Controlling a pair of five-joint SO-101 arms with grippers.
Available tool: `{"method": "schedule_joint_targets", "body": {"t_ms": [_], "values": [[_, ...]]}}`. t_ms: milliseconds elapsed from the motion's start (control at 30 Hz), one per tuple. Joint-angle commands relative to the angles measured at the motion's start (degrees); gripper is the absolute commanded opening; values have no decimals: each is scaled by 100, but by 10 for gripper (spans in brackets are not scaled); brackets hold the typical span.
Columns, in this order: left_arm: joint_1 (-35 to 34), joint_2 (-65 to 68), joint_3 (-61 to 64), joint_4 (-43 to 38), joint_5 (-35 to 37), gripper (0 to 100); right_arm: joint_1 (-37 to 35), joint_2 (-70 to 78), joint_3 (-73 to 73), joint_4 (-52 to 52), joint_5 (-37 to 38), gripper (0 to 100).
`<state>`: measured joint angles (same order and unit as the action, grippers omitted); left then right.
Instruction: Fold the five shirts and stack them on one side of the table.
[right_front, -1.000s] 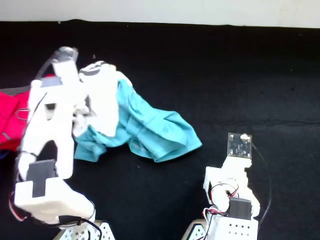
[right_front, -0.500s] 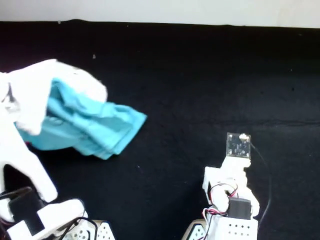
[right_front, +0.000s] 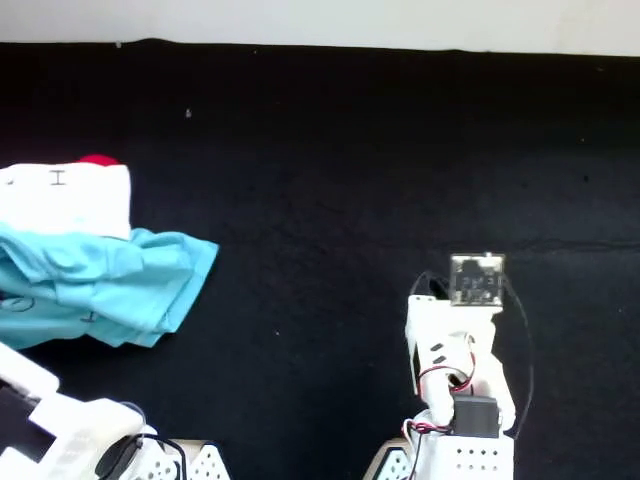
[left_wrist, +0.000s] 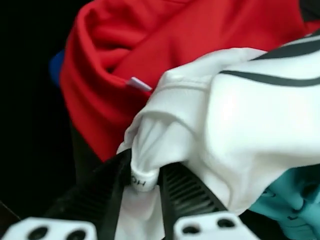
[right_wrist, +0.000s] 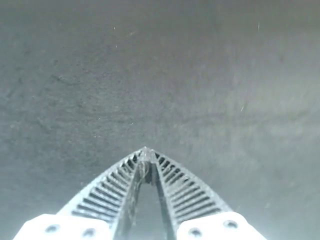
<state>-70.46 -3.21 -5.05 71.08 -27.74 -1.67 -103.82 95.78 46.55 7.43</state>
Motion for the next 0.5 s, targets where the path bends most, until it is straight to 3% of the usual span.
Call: {"method": "schedule_joint_targets", "body": {"t_ms": [0,233,367,467], "values": [[-295,-48,-75,-167,-79,229,-224,-66,207,-171,633,9],[-752,-101,-75,-774,246,258,-1095,1051,-971,-136,642,88],[-866,-66,-57,-730,598,259,-1437,2923,-2747,198,642,88],[-945,-110,-84,-448,862,259,-2079,4541,-4444,848,378,88]]}}
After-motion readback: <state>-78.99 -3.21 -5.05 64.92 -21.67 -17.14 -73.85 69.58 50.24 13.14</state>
